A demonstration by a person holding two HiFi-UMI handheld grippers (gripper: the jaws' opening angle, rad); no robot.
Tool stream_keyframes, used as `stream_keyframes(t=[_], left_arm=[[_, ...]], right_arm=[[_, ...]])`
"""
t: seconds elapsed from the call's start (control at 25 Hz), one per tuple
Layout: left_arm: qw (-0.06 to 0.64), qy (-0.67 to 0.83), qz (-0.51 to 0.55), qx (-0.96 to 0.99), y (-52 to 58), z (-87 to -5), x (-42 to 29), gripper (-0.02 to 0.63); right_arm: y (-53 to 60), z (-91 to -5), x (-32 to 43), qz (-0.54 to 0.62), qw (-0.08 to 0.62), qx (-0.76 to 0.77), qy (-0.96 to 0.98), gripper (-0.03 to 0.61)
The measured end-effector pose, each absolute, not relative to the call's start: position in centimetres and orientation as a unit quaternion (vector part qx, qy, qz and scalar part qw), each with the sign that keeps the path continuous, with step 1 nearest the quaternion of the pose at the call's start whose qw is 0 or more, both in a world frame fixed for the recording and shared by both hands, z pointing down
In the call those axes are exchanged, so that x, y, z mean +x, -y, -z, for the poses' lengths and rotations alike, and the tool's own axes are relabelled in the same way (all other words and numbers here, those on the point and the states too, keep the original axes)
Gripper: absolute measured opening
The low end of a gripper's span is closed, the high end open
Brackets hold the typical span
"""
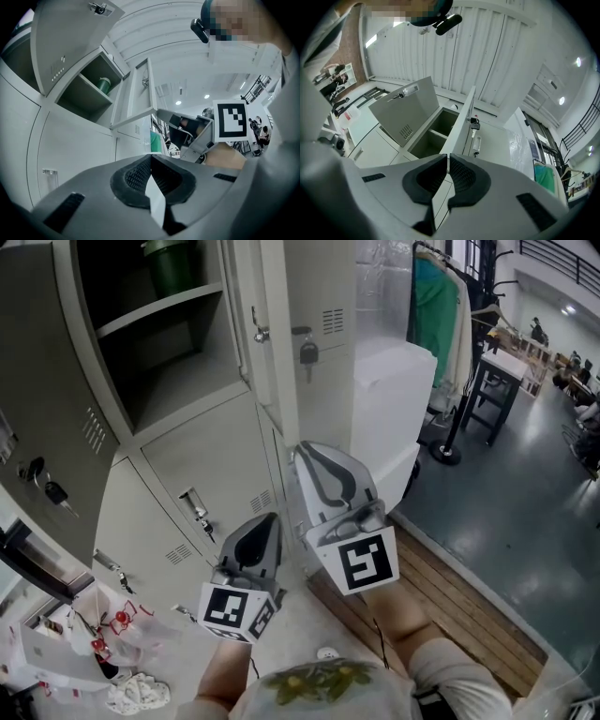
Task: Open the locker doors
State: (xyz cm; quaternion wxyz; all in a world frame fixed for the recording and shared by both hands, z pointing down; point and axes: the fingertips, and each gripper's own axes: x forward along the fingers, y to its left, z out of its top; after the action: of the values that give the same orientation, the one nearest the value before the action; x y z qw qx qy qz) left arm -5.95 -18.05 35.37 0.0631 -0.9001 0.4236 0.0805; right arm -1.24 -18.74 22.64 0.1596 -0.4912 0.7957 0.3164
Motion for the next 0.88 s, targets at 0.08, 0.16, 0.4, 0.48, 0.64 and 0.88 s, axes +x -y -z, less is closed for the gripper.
stream_keyframes(t=[0.08, 0.16, 0.4, 0.48, 0.64, 0.88], left_arm=[[0.064, -0.422, -0.081, -0.901, 18.0, -35.4, -5.8, 0.028], [0.064, -0.421, -0.081, -0.901, 18.0, -35.4, -5.7, 0.028], [0.064, -0.415, -0.081, -0.904, 17.9, -35.3, -5.2, 0.028], [0.066, -0.412, -0.077, -0.905, 17.8, -35.4, -4.9, 0.027], [0.08, -0.413, -0.072, -0.904, 17.6, -35.4, -4.4, 0.026], [0.067, -0.412, -0.086, -0.905, 17.2, -35.2, -4.1, 0.026]], right_arm=[[18.6, -22.7, -1.1, -0.317, 0.162, -0.492, -0.794, 0.04], [18.6, -22.9, -1.0, -0.317, 0.159, -0.493, -0.794, 0.04], [18.5, -23.5, -0.8, -0.312, 0.153, -0.493, -0.797, 0.04], [18.5, -23.9, -0.7, -0.313, 0.146, -0.493, -0.798, 0.038], [18.4, -24.7, -0.8, -0.312, 0.135, -0.492, -0.801, 0.038], [18.0, -25.7, -0.8, -0.303, 0.12, -0.489, -0.809, 0.038]])
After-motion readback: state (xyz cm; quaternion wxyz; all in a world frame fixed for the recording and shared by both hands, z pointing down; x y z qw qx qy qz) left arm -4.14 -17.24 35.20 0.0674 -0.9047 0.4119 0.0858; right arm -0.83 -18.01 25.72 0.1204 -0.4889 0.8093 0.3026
